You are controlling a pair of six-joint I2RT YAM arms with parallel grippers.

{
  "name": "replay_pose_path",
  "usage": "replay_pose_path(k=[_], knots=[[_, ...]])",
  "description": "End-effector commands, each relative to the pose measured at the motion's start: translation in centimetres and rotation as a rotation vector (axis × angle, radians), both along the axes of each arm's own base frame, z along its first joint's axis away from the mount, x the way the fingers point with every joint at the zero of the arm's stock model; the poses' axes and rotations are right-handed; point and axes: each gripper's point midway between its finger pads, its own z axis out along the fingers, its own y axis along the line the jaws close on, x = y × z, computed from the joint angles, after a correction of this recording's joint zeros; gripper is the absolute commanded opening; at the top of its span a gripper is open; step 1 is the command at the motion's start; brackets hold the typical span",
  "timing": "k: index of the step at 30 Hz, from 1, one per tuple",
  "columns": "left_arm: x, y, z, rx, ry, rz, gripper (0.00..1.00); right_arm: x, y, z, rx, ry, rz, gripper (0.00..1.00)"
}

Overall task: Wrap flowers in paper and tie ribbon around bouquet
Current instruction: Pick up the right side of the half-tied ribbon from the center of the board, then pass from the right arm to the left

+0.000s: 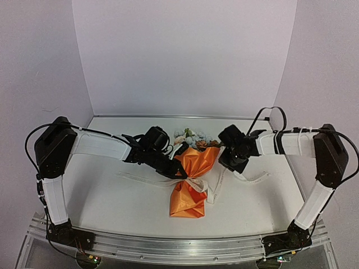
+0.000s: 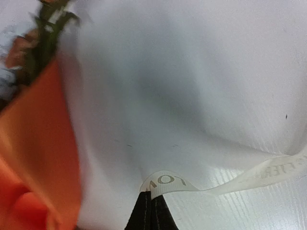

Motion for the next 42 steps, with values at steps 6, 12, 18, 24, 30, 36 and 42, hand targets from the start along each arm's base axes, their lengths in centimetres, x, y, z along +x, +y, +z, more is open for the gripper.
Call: replay_pose_path(k=[6,12,18,24,30,36,42], knots=[[0.6,-1.0,2.0,-0.056,-0.057,-0.015,0.08,6.1,6.5,14.3,0.103,-0.246,0.215,0.00],[1.2,-1.4,2.4,-0.066,-0.066,0.007,0.08,5.0,10.6,18.9,0.196,-0.316,0.319,0.00],[1.2,-1.3,3.8,-0.110,-0.103,0.012,0.14,3.1,13.3,23.6,0.238,-0.400,0.479,0.00],[0.7,-1.5,4.2,-0.132,-0.094,-0.022,0.14,1.0,16.1,23.9,0.322,-0.357,0.695,0.00],[0.8,-0.9,7.1,-0.194,-0.158,-0.005,0.20,-1.1,17.0,22.6,0.363,-0.293,0.852,0.00],[2.0,1.7,11.5,-0.323,-0.179,0.061,0.25,-2.4,17.5,22.3,0.418,-0.261,0.958,0.00],[4.2,4.3,13.4,-0.439,-0.100,0.114,0.32,-4.3,18.8,22.6,0.503,-0.231,1.083,0.00]])
